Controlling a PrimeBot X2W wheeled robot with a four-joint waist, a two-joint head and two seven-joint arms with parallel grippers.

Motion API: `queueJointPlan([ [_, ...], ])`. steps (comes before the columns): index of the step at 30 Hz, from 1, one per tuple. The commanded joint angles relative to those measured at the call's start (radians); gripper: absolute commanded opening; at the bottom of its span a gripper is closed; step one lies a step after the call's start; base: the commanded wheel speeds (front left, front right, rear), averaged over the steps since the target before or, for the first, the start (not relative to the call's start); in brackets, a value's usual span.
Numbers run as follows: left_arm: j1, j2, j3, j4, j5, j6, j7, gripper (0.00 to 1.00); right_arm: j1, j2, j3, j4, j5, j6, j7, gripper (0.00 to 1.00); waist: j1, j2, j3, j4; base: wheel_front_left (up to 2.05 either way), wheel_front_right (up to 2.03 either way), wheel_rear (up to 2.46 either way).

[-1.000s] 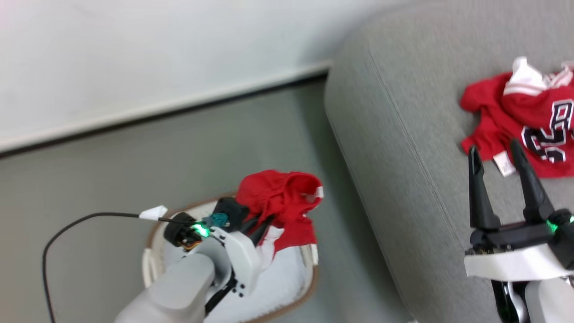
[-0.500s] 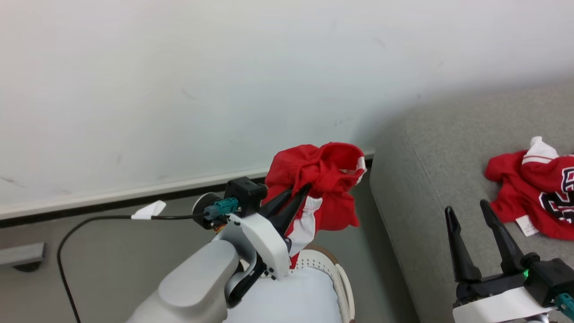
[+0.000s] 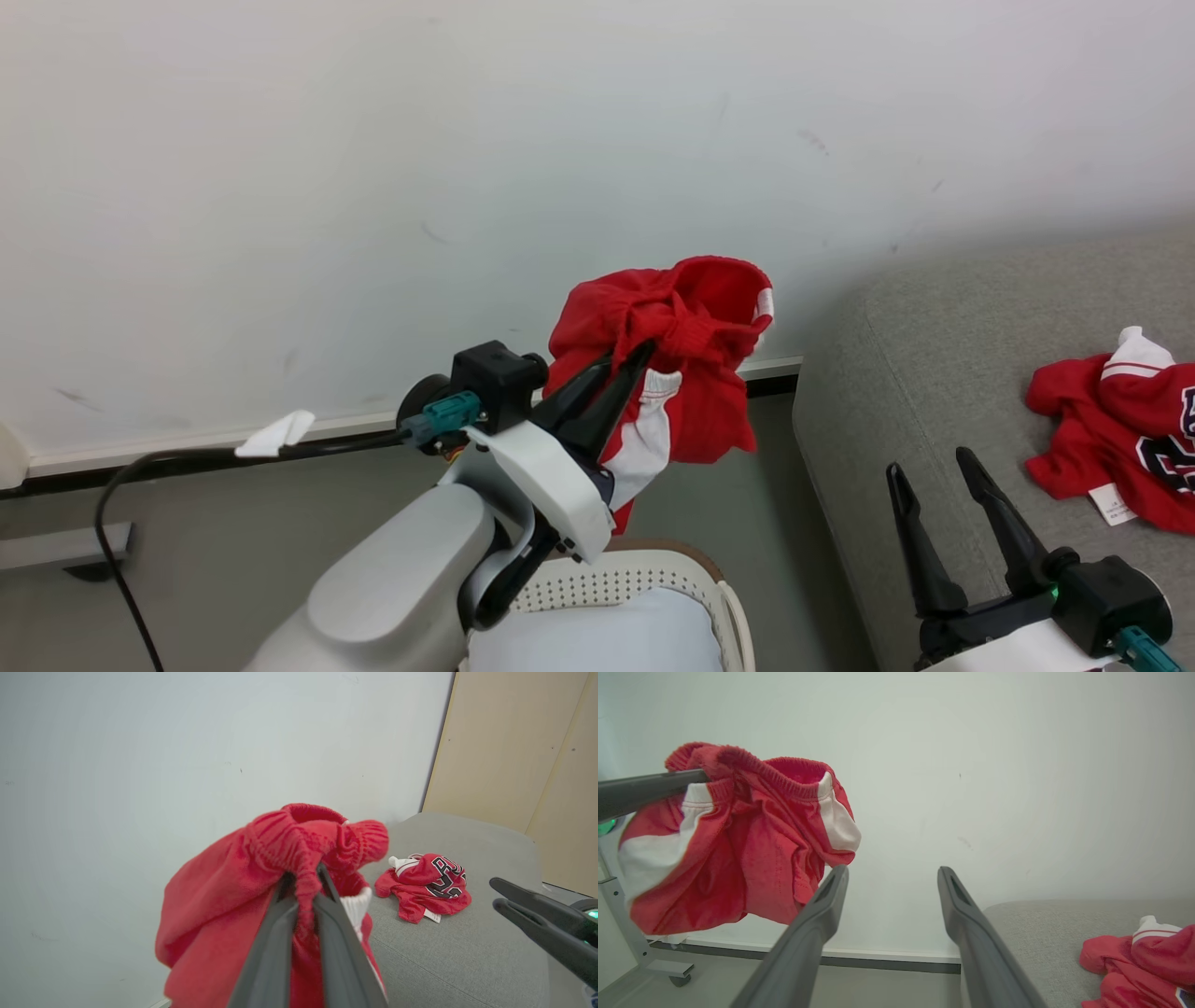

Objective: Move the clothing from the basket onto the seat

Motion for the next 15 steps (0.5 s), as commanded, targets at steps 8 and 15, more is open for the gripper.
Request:
queueJointPlan([
  [8,0.030,0.019,-0.001,-0.061,-0.009,0.020,0.017,0.00,-0.010,-0.021,0.023,0.016,0.013,-0.002,-0.003,1.00,0.0002,0.0000,0.006,0.003,0.00,0.00,0.00],
  [15,0.036,0.019,-0.009,-0.084,-0.014,0.022,0.018,0.00,-0.027,-0.033,0.077,0.024,0.020,-0.002,-0.003,1.00,0.0002,0.0000,0.007,0.010,0.00,0.00,0.00],
])
